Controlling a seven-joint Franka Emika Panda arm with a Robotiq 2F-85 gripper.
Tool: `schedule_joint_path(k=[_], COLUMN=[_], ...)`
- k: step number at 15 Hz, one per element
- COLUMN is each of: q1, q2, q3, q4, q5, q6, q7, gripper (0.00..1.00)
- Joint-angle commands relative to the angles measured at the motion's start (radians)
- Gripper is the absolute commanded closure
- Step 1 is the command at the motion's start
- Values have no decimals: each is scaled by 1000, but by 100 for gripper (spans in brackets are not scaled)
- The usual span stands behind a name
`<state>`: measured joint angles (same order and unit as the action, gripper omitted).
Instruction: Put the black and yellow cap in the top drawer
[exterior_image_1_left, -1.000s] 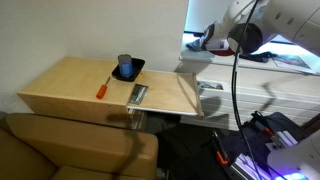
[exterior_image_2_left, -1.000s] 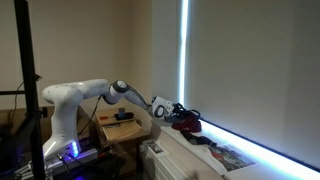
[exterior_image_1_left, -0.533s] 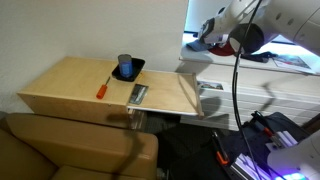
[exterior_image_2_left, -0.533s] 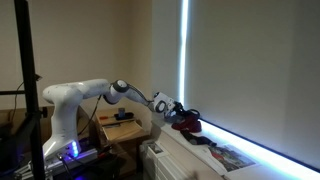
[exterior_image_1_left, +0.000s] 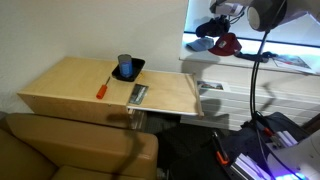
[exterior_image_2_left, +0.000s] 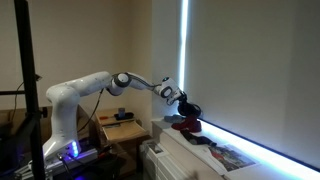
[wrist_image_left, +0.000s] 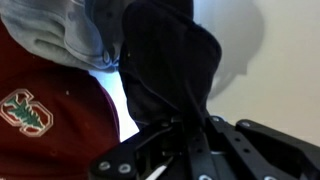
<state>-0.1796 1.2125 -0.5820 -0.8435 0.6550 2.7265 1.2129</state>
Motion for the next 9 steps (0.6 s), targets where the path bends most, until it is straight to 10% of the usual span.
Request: schedule_joint_path(k=[1,9], q1=[-59,-128], q2=[-138,-375], q3=[3,-14], q4=[9,62], q5=[-12,-65], q6=[-225,-796], q7=[-56,-342], gripper=[99,99])
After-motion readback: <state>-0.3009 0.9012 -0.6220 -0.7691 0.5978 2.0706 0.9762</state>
